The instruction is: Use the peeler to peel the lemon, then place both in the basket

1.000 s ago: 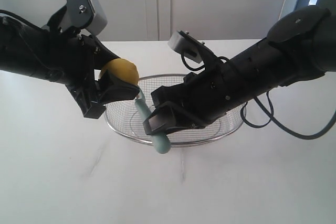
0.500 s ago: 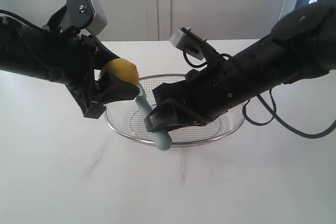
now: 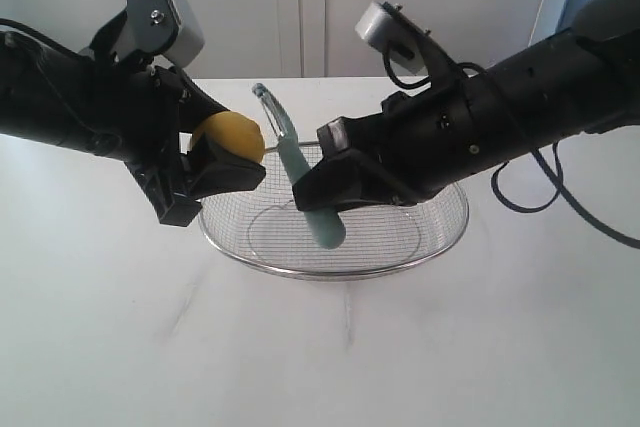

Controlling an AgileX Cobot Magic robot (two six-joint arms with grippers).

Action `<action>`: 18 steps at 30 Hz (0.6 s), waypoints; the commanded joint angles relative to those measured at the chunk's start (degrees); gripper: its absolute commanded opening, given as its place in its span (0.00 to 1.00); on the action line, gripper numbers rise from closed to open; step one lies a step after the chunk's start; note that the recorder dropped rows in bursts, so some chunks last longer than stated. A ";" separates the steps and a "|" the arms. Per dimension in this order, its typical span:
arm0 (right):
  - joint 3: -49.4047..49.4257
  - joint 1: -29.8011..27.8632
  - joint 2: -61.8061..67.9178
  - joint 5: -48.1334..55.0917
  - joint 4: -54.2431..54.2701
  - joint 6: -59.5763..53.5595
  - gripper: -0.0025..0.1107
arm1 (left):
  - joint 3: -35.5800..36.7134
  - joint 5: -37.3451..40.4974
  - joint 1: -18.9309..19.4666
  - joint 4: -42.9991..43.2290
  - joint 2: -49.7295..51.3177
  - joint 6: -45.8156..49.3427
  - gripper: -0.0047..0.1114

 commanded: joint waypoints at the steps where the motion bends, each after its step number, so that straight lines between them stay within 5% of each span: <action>1: -0.20 -0.39 -3.66 0.13 0.33 -0.88 0.02 | -0.05 0.88 -0.34 -1.37 -0.21 -0.29 0.04; 10: -0.20 -4.75 -13.60 -7.71 -17.42 9.95 0.02 | -0.05 0.88 -0.34 -1.37 -0.21 -0.29 0.04; 18: -0.08 -11.46 -11.32 -6.86 -20.50 10.65 0.02 | -0.05 0.88 -0.34 -1.37 -0.21 -0.29 0.04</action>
